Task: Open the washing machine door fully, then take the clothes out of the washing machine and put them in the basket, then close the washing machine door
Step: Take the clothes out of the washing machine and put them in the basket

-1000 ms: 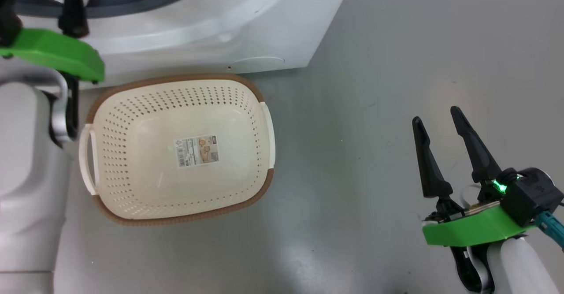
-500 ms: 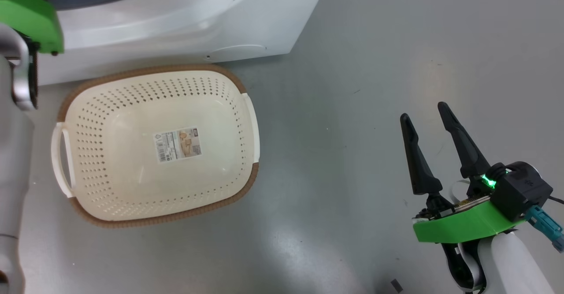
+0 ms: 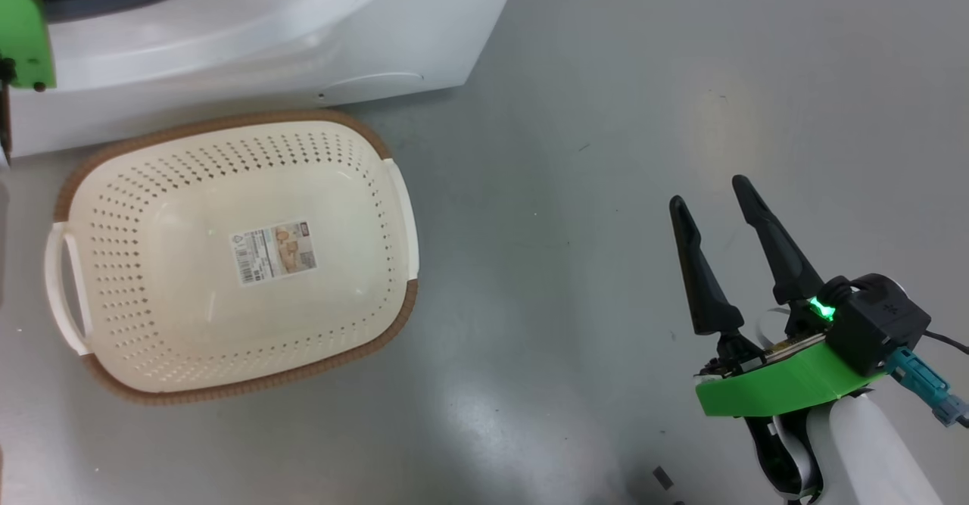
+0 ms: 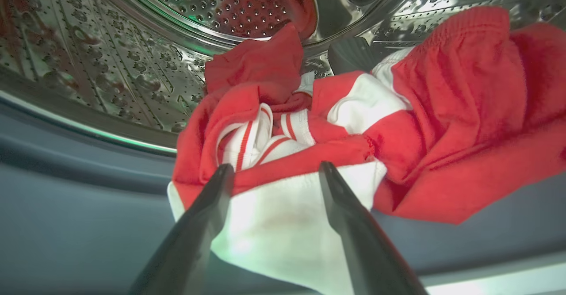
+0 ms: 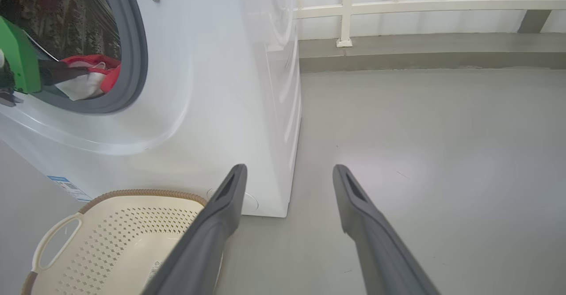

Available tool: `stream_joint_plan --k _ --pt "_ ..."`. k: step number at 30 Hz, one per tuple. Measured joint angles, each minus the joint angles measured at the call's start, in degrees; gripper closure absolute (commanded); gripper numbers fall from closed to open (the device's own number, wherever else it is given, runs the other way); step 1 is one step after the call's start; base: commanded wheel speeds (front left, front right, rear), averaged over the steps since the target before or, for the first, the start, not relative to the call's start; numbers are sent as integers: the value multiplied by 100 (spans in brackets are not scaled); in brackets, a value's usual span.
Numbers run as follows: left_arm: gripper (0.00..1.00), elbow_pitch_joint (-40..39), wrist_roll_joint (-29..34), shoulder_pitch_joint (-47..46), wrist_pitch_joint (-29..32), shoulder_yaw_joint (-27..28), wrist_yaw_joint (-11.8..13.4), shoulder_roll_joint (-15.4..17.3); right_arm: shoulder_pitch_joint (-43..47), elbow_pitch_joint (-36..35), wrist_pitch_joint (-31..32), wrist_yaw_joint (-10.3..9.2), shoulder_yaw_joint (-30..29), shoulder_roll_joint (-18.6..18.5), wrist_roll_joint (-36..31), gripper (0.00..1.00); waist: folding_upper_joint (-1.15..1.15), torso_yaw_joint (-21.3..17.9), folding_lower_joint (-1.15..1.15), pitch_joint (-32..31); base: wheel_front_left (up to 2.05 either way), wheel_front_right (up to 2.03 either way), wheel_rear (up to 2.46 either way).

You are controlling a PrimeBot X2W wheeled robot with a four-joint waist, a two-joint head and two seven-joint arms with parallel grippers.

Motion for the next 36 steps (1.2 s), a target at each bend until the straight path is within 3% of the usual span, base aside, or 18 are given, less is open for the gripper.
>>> stream_joint_plan --k 15,16,17,18,26,36 --pt "0 546 210 -347 539 -293 49 211 -153 54 0 0 181 1 190 0 0 -211 0 210 0 0 0" --pt "26 549 209 -355 539 -301 45 213 -158 54 0 0 185 1 191 0 0 -215 0 220 0 0 0" --pt "59 556 208 -361 538 -309 44 213 -176 55 0 0 186 0 192 0 0 -217 0 230 0 0 0" --pt "100 561 208 -370 538 -319 40 212 -214 54 0 0 186 1 193 0 0 -218 0 240 0 0 0" --pt "100 582 137 -397 454 -363 -66 189 -248 54 0 0 189 0 286 0 0 -174 0 270 0 0 0" --pt "100 416 -113 -392 -234 -334 -108 107 -249 57 0 0 176 0 285 0 0 -50 0 263 0 0 0"
